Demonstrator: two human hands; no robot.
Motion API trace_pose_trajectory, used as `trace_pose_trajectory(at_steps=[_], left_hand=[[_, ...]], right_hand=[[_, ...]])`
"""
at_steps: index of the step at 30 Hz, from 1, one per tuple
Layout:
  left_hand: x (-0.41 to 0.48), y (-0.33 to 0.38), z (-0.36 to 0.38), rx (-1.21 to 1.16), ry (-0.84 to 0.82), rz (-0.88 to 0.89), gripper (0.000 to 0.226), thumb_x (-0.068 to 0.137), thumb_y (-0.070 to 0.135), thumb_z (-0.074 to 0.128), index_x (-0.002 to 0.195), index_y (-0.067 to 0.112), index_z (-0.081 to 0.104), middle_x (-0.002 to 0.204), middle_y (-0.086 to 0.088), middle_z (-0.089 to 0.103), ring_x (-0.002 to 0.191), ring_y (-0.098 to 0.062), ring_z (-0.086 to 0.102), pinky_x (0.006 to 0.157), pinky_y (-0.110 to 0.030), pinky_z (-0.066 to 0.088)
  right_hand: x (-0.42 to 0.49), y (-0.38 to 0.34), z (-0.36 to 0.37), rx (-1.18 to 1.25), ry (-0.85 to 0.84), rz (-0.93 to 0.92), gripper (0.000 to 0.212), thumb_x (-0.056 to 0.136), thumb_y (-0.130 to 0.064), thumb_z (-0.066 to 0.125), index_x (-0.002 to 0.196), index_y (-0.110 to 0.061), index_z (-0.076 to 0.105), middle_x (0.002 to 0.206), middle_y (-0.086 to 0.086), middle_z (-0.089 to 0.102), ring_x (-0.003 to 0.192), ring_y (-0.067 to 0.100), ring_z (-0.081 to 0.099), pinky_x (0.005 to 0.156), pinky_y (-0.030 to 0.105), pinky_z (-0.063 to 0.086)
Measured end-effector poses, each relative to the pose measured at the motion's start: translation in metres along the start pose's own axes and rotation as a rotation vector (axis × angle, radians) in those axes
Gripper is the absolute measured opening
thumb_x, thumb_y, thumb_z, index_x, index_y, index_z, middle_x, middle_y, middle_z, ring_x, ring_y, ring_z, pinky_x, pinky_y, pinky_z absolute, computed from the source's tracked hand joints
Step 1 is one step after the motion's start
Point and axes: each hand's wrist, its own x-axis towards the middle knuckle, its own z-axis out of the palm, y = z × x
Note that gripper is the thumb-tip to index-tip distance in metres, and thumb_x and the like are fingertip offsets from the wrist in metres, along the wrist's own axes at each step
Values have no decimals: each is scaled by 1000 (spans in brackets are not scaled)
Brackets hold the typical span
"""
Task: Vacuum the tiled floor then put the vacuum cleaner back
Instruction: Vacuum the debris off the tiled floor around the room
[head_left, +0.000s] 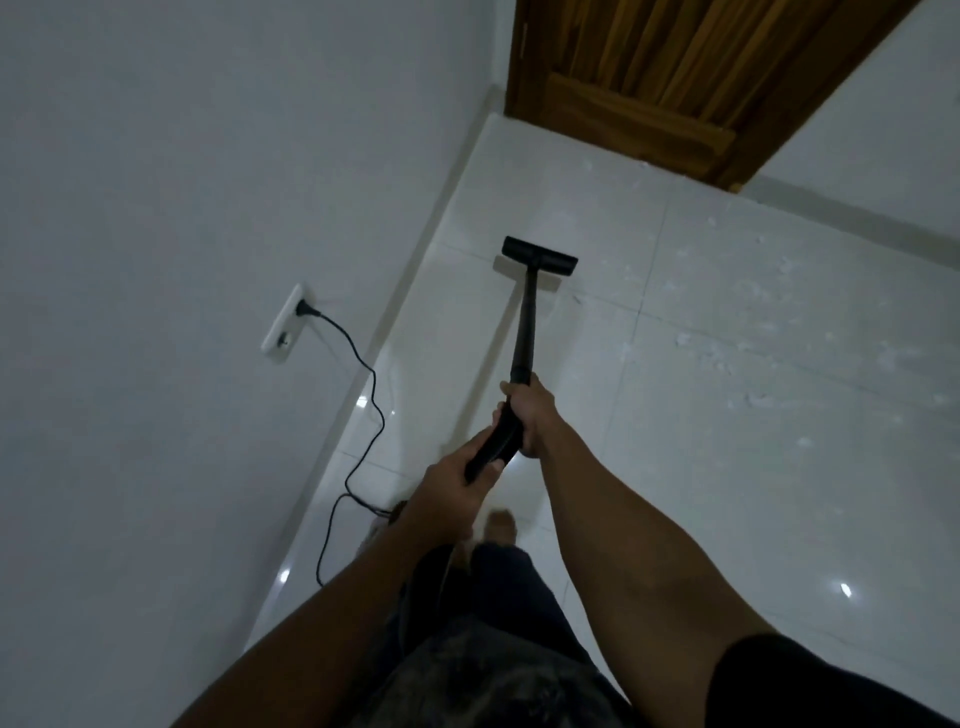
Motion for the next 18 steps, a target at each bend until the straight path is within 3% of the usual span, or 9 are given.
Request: trace_pose_trajectory(at_steps=[3, 5, 7, 10, 13, 15, 18], left_hand=[[-37, -21, 17, 26, -9, 13, 48, 102, 42, 53, 148, 48, 40, 94, 19, 70, 73, 5, 65, 70, -15, 49], [-61, -35, 29, 22, 4, 20, 47, 102, 44, 52, 146, 51, 40, 103, 16, 73, 77, 6, 65, 74, -18, 51], [-85, -47, 41, 9, 4, 29, 46, 101, 46, 52, 145, 55, 39, 103, 11, 74, 72, 0, 67, 69, -18, 51], [-132, -67, 65, -12, -1, 51, 46, 100, 51, 50, 143, 61, 37, 81, 7, 73, 59, -6, 66, 54, -19, 51], [-176, -86, 90, -19, -17, 53, 48, 98, 56, 48, 144, 61, 35, 79, -6, 72, 57, -13, 65, 52, -25, 54], [-210, -96, 105, -20, -22, 72, 46, 96, 59, 47, 139, 68, 33, 66, 1, 66, 48, -6, 58, 48, -19, 49], [-252, -104, 121, 19, -12, 74, 44, 95, 62, 45, 133, 76, 30, 64, 14, 64, 50, 0, 58, 51, -19, 49]], right_hand=[[-25, 41, -11, 13, -14, 14, 35, 105, -10, 55, 140, -16, 50, 73, 9, 53, 54, 20, 54, 48, 30, 53], [-40, 67, -17, 5, -20, 31, 35, 105, -10, 55, 140, -16, 50, 73, 10, 54, 54, 20, 54, 46, 28, 53], [-55, 91, -23, 7, -30, 41, 36, 105, -10, 55, 140, -16, 49, 73, 10, 53, 55, 21, 54, 45, 28, 52], [-82, 133, -39, 12, -55, 47, 35, 105, -9, 55, 139, -15, 50, 70, 10, 53, 53, 20, 53, 46, 29, 52], [-111, 175, -56, 9, -78, 51, 31, 105, -9, 55, 136, -15, 51, 70, 10, 52, 53, 19, 52, 47, 29, 52], [-131, 203, -68, 5, -89, 59, 28, 105, -9, 55, 132, -15, 52, 71, 10, 52, 55, 19, 52, 47, 30, 51], [-159, 236, -79, -8, -96, 74, 22, 106, -9, 53, 127, -13, 53, 75, 11, 54, 57, 20, 53, 48, 31, 52]])
